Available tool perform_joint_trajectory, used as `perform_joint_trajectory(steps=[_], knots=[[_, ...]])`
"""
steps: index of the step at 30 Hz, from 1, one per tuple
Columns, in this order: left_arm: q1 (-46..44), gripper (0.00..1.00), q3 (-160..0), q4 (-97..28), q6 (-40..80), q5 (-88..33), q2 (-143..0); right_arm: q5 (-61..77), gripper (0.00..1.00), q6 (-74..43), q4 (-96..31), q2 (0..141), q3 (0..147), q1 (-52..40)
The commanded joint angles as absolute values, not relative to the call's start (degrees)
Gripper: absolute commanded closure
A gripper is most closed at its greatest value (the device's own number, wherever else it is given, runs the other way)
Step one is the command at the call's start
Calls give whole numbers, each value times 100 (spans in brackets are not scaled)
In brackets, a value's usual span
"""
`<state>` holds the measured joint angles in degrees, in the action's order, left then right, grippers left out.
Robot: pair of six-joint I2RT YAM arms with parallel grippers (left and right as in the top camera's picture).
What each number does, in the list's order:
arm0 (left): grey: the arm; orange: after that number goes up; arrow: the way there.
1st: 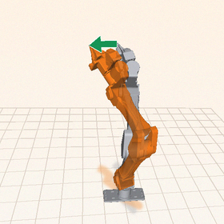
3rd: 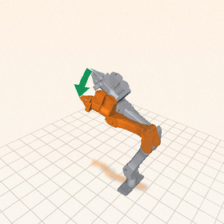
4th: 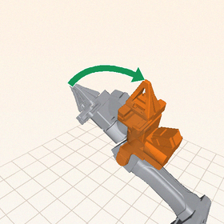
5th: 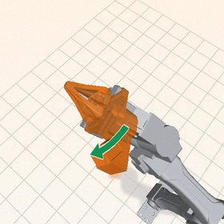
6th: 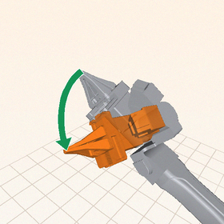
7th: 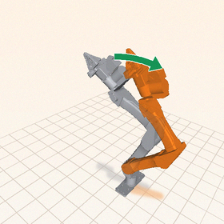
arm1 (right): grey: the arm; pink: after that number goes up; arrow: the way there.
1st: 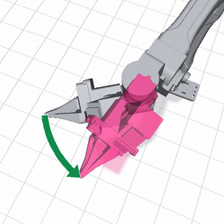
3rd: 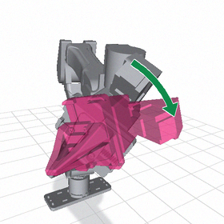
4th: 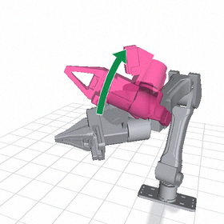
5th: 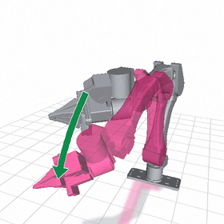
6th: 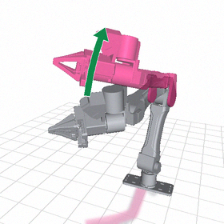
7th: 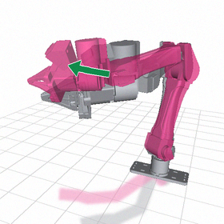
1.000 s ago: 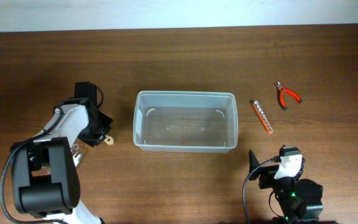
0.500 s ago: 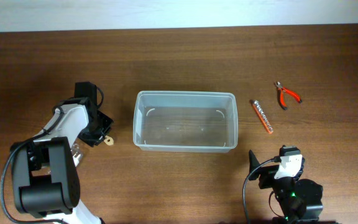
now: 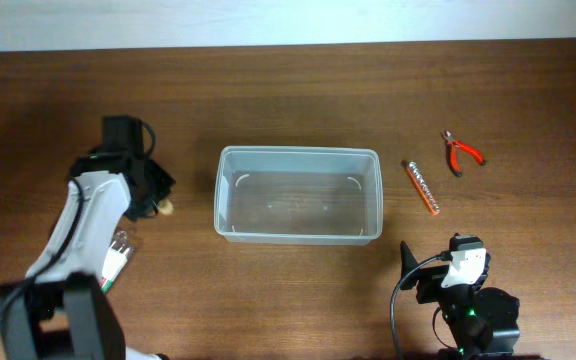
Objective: Pack container
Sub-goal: 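Close the left gripper on the wooden handle below the blade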
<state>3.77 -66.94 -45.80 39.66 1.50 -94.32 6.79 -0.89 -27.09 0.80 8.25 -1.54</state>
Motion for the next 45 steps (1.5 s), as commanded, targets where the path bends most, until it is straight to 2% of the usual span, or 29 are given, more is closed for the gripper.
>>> perform_joint_trajectory(steps=[1,9,13,45], knots=[[222,98,-7087,-4571,2873,141,-8978,725,1,-95,-2722,36,794,-185],[-574,98,-7588,-4571,672,276,-8772,725,1,-95,-2722,36,794,-185],[-786,98,-7588,-4576,679,449,-8772,725,2,-95,-2722,36,794,-185],[-773,98,-7588,-4567,725,438,-8772,725,1,-95,-2722,36,792,-185]])
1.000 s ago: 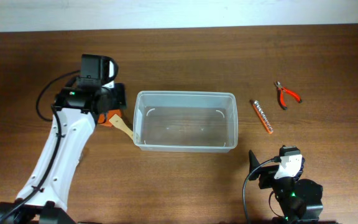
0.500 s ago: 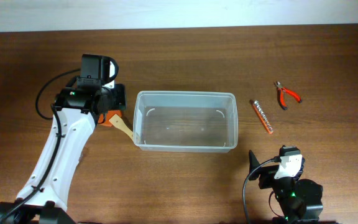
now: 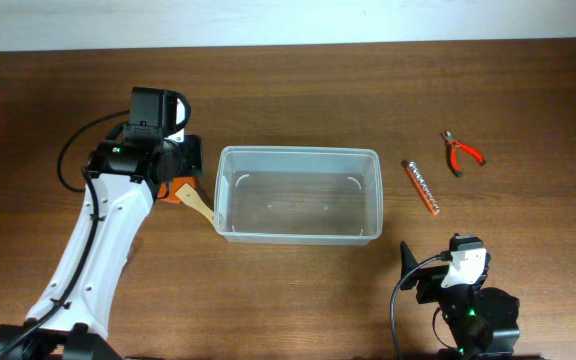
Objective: Pack container
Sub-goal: 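Close the left gripper on the wooden handle below the blade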
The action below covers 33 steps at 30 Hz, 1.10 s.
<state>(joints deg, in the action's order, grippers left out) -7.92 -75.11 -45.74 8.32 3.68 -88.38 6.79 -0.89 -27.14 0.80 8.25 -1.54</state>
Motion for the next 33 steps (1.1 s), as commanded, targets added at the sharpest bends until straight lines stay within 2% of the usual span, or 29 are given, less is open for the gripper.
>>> perform_joint_trajectory(steps=[1,6,9,11,13,14,15,19,33], knots=[[-773,98,-7585,-4569,727,436,-8772,725,2,-95,-2722,36,792,-185],[-773,98,-7585,-4591,1177,607,-8772,725,1,-95,-2722,36,792,-185],[-696,96,-7585,-4845,2453,781,-8772,725,1,-95,-2722,36,794,-185],[-637,71,-7585,-5116,3173,655,-8799,725,1,-95,-2722,36,792,-185],[-622,61,-7583,-5221,3356,532,-8886,725,1,-95,-2722,36,792,-185],[-622,51,-7583,-5238,3426,532,-8938,725,1,-95,-2722,36,792,-185],[-622,46,-7583,-5247,3509,541,-9008,725,1,-95,-2722,36,792,-185],[-622,39,-7583,-5251,3852,541,-9343,725,1,-95,-2722,36,792,-185],[-622,39,-7583,-5054,4584,-121,-11072,701,2,-93,-2724,36,792,-185]])
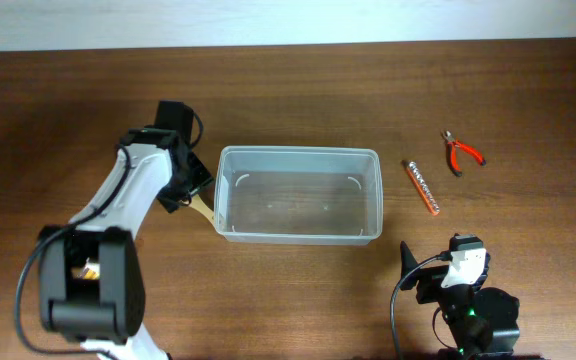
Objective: Pack container
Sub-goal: 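Close the left gripper on the wooden handle below the blade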
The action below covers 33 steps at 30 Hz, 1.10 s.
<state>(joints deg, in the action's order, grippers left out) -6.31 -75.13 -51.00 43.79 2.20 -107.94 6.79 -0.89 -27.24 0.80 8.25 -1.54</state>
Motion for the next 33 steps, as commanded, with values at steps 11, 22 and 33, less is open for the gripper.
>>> perform_joint_trajectory(steps=[11,22,33], knots=[[-622,39,-7583,-5013,4584,-368,-11703,701,2,-93,-2722,36,792,-185],[-624,53,-7579,-4978,4582,-370,-11828,701,1,-93,-2722,36,792,-185],[-622,96,-7579,-4980,4582,-370,-11828,698,1,-93,-2720,36,792,-185]])
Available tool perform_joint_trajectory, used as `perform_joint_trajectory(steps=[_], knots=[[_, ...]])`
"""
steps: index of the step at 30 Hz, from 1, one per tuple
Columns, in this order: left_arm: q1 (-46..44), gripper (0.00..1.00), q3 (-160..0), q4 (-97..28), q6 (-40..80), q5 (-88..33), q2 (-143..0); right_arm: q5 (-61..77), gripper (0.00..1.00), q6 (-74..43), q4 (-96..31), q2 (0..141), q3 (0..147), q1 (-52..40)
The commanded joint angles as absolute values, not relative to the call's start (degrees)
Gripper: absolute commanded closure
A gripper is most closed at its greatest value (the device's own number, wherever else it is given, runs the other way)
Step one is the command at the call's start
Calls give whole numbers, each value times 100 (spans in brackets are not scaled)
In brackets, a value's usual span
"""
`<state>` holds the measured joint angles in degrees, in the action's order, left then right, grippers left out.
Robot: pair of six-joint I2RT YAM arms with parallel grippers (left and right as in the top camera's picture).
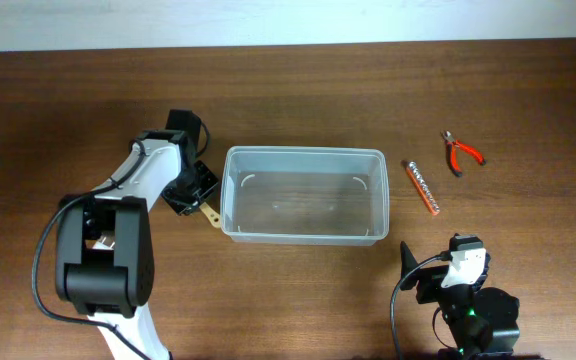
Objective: Pack container
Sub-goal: 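Close the left gripper on the wooden handle below the blade, then lift the scraper off the table with the left gripper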
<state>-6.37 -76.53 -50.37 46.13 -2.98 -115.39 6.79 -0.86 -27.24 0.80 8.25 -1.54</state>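
A clear plastic container [305,196] sits mid-table with nothing inside it. My left gripper [196,190] is pressed close to the container's left wall and is shut on a wooden-handled tool. Only the tool's tan tip [211,212] shows, next to the container's front-left corner and outside it. An orange and silver stick [420,187] and red-handled pliers [461,152] lie to the right of the container. My right gripper [406,262] rests folded at the front right, apart from everything. Its jaws look like one dark blade from above.
The left arm's white link [143,172] runs from its base [103,260] at the front left up to the container. A small object beside that base is mostly hidden by the arm. The right arm's base [473,315] sits at the table's front edge.
The left gripper moved slightly right and closer to the container's left wall. The container now sits a little further right. The right arm, stick and pliers have not moved.
The left gripper was first far left of the container with a tan tip beside it. Then it held a tool with an orange part and a wooden handle by the container's left wall. It then turned there, and now it presses closer, with the container shifted right.
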Motion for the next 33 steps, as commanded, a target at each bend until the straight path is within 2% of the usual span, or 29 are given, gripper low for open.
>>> perform_joint_trajectory(steps=[1,22,33], knots=[[-622,98,-7579,-4978,4582,-370,-11828,698,1,-93,-2720,36,792,-185],[-622,98,-7581,-5017,4532,-340,-11782,683,1,-93,-2722,36,792,-185],[-622,98,-7581,-5019,4377,-106,-11244,683,1,-93,-2722,36,792,-185]])
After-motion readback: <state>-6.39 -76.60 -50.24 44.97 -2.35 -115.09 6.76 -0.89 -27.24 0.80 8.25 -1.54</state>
